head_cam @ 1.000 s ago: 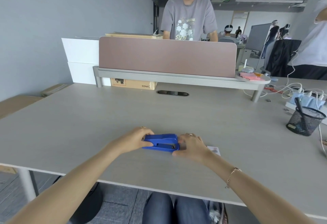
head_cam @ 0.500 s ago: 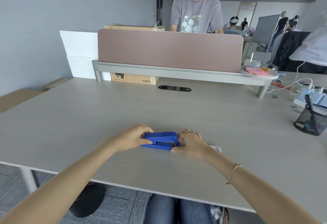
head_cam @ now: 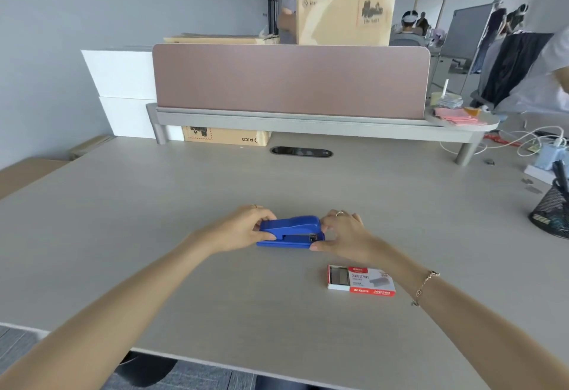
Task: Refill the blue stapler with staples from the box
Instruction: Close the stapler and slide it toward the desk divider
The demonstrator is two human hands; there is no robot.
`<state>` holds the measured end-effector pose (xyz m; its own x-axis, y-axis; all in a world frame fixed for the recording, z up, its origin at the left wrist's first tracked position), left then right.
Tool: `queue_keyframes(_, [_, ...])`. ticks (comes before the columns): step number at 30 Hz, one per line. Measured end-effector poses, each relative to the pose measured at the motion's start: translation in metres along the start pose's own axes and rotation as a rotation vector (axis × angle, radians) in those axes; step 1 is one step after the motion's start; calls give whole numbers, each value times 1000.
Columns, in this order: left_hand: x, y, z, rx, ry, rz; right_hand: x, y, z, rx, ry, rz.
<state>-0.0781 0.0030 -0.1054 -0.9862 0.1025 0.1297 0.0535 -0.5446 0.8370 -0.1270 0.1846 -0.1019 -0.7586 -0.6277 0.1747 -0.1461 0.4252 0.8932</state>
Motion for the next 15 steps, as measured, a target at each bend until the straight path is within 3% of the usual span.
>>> queue_keyframes(15, [149, 3, -25, 63, -55, 13, 116, 26, 86, -3, -55, 20])
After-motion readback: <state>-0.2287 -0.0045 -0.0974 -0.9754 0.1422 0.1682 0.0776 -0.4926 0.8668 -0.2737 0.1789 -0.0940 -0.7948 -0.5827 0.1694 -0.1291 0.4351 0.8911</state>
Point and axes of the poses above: each hand's wrist, its own x-axis towards the middle knuckle, its own y-axis out of the back of the hand, z = x × y, the point moved 7 cm from there along x, towards the middle knuckle, and after that the axes turned 7 degrees about z, right-handed, at the moved point
